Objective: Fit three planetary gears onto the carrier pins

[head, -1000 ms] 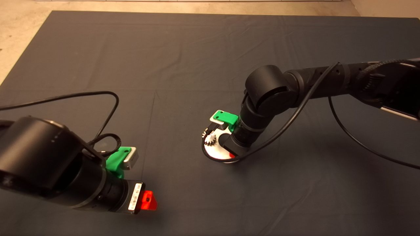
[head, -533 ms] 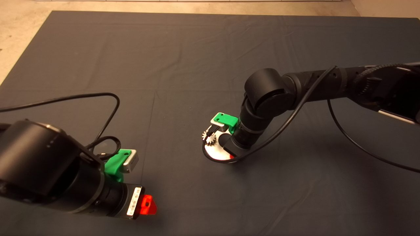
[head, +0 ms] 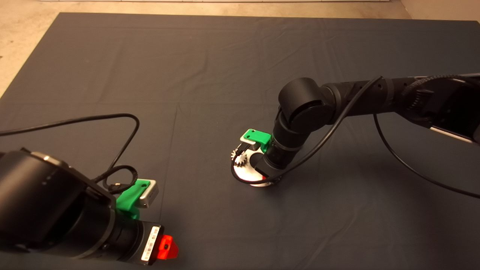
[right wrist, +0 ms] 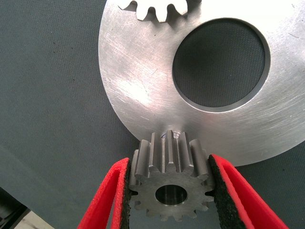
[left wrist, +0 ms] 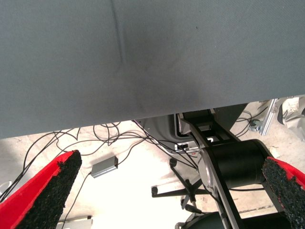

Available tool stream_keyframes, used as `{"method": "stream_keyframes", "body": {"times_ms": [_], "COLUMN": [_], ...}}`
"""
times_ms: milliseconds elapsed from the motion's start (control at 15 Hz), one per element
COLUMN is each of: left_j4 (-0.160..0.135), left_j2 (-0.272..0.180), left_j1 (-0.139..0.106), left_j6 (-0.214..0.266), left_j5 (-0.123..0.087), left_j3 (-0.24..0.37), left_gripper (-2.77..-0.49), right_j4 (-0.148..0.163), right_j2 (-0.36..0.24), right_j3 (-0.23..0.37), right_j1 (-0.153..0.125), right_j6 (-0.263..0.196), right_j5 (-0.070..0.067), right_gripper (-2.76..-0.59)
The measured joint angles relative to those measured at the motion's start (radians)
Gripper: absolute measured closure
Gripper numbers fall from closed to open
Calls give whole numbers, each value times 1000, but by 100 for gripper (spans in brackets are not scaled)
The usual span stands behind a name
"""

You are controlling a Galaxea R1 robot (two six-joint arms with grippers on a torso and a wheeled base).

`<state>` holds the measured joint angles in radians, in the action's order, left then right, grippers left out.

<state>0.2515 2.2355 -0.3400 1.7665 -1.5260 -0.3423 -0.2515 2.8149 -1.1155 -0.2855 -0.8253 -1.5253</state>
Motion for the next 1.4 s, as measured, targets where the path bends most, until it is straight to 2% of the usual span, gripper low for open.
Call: {"method": "stream_keyframes", "body": {"times_ms": [133, 400, 600, 1067, 1200, 1400], "left_j4": [0, 0, 0, 1, 1, 1], "left_j2": [0, 0, 0, 0, 0, 0], "left_j1": [0, 9, 11, 12, 21, 22], "left_j6": [2, 2, 2, 2, 2, 2], "left_j5": [0, -1, 0, 0, 0, 0], "left_j3": [0, 1, 1, 2, 2, 2], "left_gripper": [-277, -277, -277, -277, -277, -277], "right_j4": [-1, -2, -4, -7, -7, -7], "right_j2": [5, 18, 39, 61, 61, 60], "right_j3": [-1, -7, -14, -20, -20, -20], "right_j1": [0, 0, 4, 6, 6, 6], "right_j6": [2, 19, 43, 64, 69, 71], "right_j5": [-1, -18, -46, -46, -46, -45], "right_gripper": [-99, -99, -99, -100, -100, -101]}}
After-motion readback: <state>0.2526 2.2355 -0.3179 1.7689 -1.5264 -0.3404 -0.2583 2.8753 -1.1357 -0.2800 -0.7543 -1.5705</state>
